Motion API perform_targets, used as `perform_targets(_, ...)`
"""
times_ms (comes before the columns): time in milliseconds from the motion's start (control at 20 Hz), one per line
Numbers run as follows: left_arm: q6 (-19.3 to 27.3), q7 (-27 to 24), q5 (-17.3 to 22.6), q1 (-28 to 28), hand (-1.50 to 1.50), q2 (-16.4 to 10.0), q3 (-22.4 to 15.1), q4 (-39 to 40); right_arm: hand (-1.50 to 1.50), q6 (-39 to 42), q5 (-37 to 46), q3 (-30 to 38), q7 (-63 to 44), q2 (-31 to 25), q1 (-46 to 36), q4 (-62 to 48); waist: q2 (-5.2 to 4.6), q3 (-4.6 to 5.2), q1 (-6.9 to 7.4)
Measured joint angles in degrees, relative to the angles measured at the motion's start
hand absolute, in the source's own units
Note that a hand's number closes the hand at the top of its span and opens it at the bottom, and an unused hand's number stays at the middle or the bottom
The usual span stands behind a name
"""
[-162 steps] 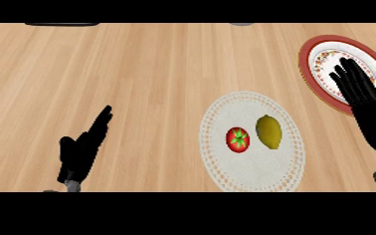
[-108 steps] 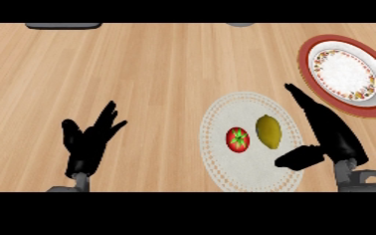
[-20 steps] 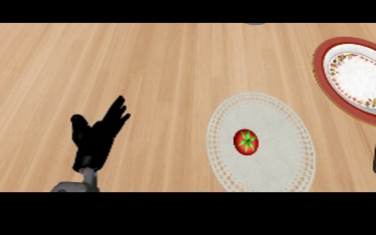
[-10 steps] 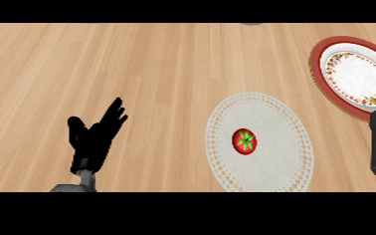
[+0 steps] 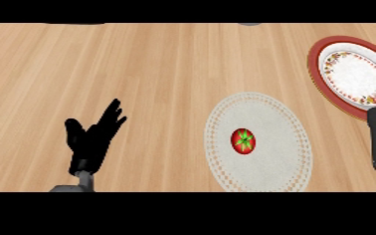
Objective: Pick the lemon from the placemat and place it in the plate
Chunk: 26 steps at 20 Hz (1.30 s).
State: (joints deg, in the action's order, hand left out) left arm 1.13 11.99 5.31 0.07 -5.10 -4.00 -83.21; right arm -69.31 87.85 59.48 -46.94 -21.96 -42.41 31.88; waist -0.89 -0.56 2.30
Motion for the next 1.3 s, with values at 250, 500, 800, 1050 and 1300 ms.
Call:
perform_targets(250,0.10,0.25,0.00,0.18,0.00,-0.37,0.53,0.00,-1.50,-6.58,-6.83,-1.64,3.78,2.32,0.48,2.39,0.41,0.13,-0.67)
perform_targets(500,0.88,1.34,-0.17,0.47,0.00,-0.07,0.77,-0.24,-1.50,-10.20,-17.66,-9.84,6.88,8.48,3.09,8.99,1.04,0.20,-1.80)
perform_targets(800,0.51,1.74,0.09,1.74,0.00,-0.34,1.05,-1.43,-1.50,-11.14,-28.82,-23.98,8.28,15.46,11.91,21.12,1.15,0.39,-2.34)
perform_targets(1050,0.92,0.80,-0.91,1.00,0.00,0.40,0.88,-0.14,-1.50,-10.75,-30.76,-31.08,7.58,19.70,17.98,27.85,1.26,0.36,-2.41)
perform_targets(1300,0.49,0.85,-0.89,1.23,0.00,0.43,1.03,-0.67,-1.50,-10.52,-25.77,-34.24,1.80,21.26,19.11,26.45,1.23,0.47,-2.25)
